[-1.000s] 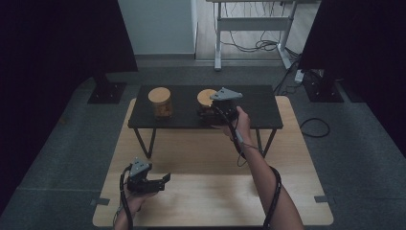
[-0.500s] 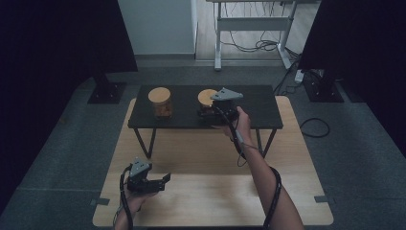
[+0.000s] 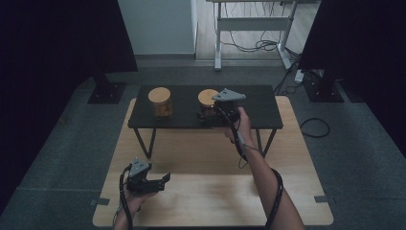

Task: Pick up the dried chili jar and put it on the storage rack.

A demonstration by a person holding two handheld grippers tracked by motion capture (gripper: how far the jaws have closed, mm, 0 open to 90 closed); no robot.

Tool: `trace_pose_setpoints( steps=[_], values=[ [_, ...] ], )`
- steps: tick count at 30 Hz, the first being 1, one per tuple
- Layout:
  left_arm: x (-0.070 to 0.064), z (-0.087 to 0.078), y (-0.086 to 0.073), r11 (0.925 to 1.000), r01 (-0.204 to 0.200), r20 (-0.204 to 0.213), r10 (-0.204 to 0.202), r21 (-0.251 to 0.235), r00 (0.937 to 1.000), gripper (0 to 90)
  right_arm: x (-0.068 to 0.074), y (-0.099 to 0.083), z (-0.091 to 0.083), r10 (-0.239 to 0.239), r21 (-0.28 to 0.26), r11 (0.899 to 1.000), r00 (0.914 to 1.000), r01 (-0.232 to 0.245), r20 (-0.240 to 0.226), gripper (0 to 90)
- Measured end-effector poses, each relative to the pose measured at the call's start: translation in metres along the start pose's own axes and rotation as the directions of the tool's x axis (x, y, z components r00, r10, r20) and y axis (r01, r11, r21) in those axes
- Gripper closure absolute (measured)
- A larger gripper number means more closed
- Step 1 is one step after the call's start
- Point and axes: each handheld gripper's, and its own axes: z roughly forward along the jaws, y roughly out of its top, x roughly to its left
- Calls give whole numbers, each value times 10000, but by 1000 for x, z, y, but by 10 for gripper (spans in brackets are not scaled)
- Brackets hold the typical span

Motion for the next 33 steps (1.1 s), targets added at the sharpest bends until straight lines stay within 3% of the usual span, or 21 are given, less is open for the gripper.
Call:
trace_pose_setpoints(
  steps=[14,16,30,33],
  values=[
    [-2,2,0,10000,-43,22,43,34,10000,101,5,-5,-10,73,-134,9999,9998,-70,198,40],
    [-2,2,0,10000,-66,31,66,47,10000,102,11,-10,-13,91,-320,9995,9986,-74,521,31],
    [-3,1,0,10000,-80,36,80,12,10000,102,22,-23,-32,115,-741,9972,9989,-81,456,25],
    [-3,0,0,10000,-50,33,50,-15,10000,102,24,-33,-41,174,-871,9961,9991,-139,397,28]
  ],
)
